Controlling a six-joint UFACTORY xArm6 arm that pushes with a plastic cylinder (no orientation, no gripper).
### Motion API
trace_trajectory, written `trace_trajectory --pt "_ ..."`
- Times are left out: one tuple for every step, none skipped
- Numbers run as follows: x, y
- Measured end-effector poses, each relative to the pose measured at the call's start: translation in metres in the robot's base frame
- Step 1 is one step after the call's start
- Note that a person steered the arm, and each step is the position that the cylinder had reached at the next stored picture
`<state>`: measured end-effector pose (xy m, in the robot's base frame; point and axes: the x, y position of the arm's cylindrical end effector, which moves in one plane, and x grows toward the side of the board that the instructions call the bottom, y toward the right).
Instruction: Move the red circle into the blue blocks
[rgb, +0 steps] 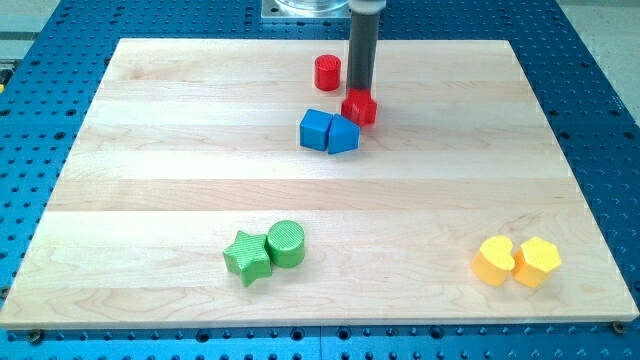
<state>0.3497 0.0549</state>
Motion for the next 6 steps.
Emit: trace_trajectory --pt "-0.034 0.002" --pt "-0.108 0.007" --pt "-0.112 -0.04" --pt "-0.026 -0.06" --pt "-0.001 -0.039" --pt "-0.024 0.024"
